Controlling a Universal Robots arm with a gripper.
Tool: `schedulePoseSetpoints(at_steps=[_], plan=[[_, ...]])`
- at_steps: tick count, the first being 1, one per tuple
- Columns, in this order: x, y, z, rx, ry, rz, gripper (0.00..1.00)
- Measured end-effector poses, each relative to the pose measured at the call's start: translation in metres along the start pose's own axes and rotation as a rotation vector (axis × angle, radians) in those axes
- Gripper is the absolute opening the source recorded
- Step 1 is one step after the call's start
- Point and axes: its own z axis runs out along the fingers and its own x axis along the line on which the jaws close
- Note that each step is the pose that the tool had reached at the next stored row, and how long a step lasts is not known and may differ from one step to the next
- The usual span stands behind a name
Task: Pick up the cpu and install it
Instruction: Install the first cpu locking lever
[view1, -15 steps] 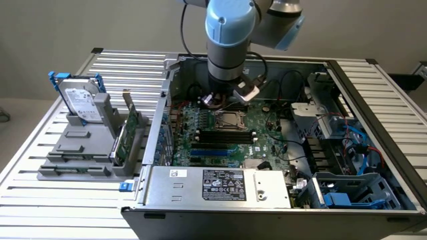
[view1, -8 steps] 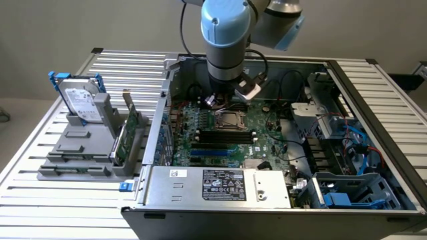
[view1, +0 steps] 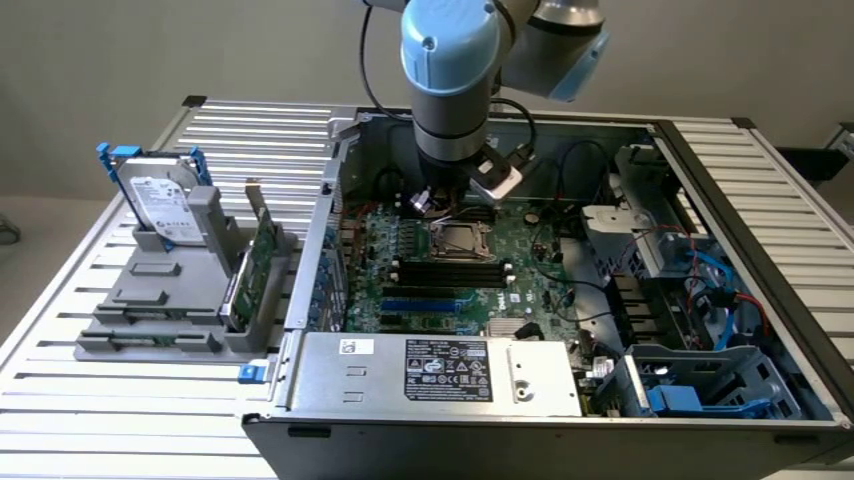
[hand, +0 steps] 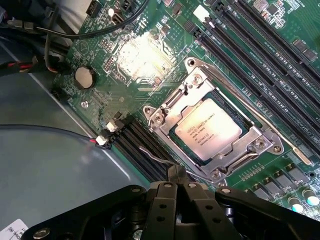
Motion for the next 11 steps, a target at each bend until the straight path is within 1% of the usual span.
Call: schedulePoseSetpoints(at_steps=[2,3,5,7,8,11], plan=[[0.0,0.0,0.0,0.0039,0.0009,0.001,0.11],[0.0,0.0001,0.0,0.0074,0.0009,0.001,0.11],[0.0001,0.0,0.0001,0.017,-0.0036,0.0,0.11],[0.0,0.0,0.0,0.0251,-0.0097,0.003,0.11],[0.0,0.0,0.0,0.0277,-0.0119,0.004,0.11],[0.0,0.0,0.0,0.0308,-0.0141,0.006,0.11]])
